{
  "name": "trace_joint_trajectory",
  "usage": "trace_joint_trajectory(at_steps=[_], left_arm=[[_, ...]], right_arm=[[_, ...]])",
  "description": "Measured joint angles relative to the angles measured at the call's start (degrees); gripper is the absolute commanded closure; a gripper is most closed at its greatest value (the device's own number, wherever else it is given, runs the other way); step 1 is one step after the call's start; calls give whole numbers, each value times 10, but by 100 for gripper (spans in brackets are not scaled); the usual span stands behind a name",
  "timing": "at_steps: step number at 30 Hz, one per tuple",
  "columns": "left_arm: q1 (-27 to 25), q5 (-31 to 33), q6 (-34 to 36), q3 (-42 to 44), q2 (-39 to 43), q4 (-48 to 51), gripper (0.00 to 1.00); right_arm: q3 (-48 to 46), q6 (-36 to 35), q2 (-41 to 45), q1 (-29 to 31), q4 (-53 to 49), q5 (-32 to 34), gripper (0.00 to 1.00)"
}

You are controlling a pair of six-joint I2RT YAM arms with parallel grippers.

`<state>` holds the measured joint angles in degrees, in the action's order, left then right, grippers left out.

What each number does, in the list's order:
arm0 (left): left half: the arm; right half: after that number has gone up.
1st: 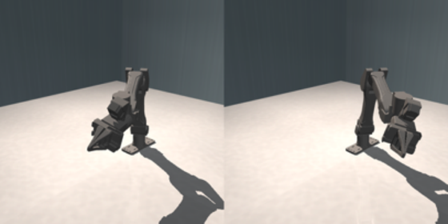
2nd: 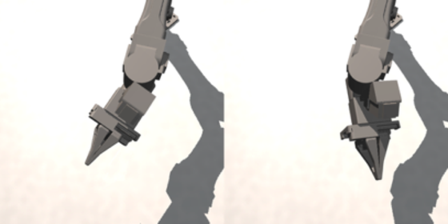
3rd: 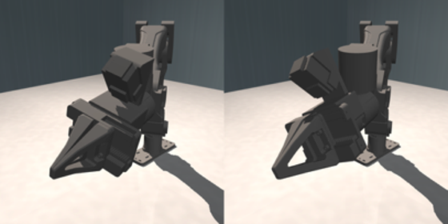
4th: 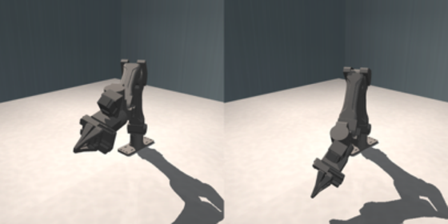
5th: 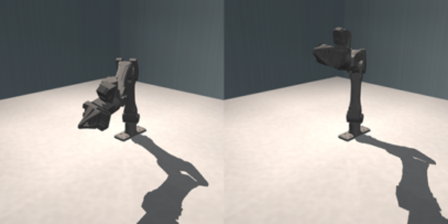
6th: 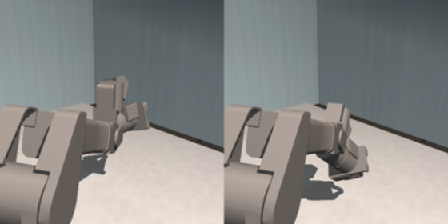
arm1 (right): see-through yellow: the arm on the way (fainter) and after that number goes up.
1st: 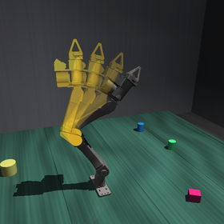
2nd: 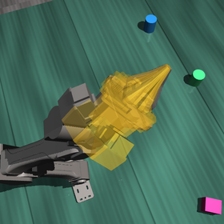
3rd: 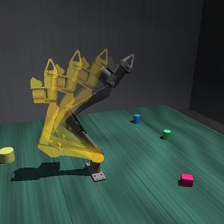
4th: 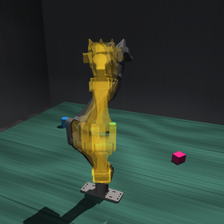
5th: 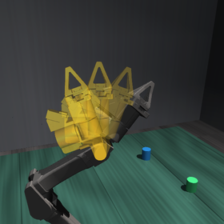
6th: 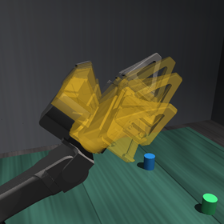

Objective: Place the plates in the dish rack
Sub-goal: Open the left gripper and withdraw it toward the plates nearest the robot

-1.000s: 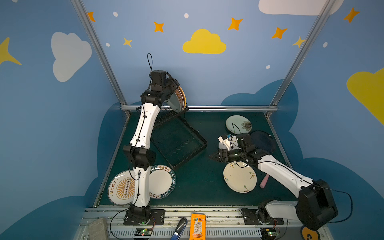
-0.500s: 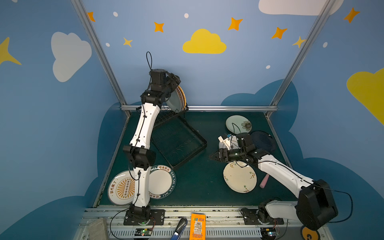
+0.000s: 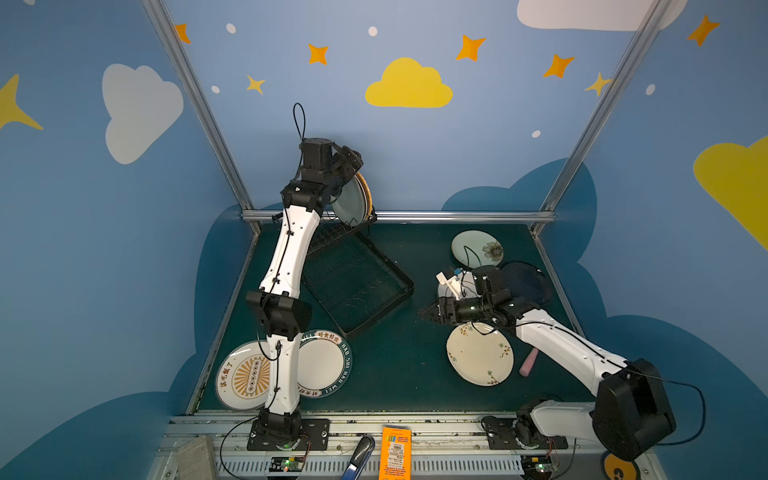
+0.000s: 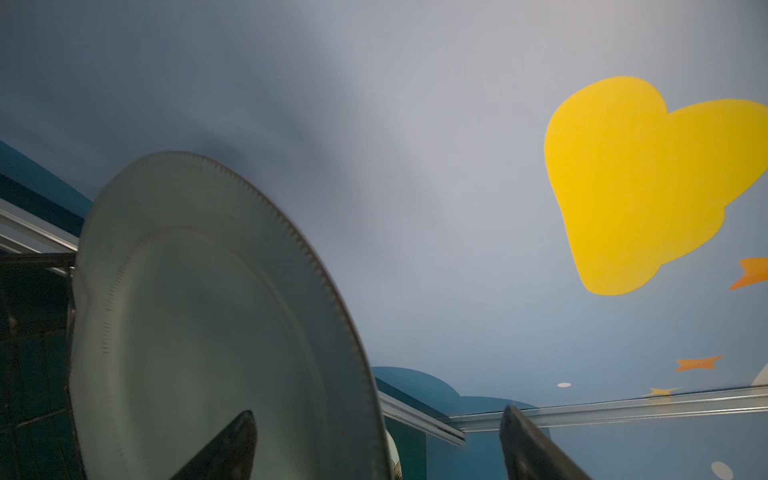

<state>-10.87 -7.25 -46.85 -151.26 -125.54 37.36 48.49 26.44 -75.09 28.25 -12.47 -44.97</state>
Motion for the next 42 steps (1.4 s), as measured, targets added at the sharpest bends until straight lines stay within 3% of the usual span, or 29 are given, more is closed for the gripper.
trace_joint_trajectory(at_steps=[4, 8, 18, 29, 36, 42], left_arm=[[0, 0, 17, 15, 26, 18, 10], [0, -1, 34, 93, 103, 23, 9], [19, -14, 58, 446, 409, -48, 8], [86, -65, 91, 755, 711, 22, 6], [167, -111, 24, 962, 848, 104, 5], [176, -86, -60, 1106, 885, 151, 3]], right_arm=[[0, 0, -6, 1, -2, 4, 12], [0, 0, -12, 7, -2, 6, 12], [-2, 2, -28, 35, 0, 7, 13], [-18, 6, -50, 58, 11, 5, 13], [-18, 8, -58, 61, 20, 3, 12], [-18, 8, -59, 62, 20, 2, 12]])
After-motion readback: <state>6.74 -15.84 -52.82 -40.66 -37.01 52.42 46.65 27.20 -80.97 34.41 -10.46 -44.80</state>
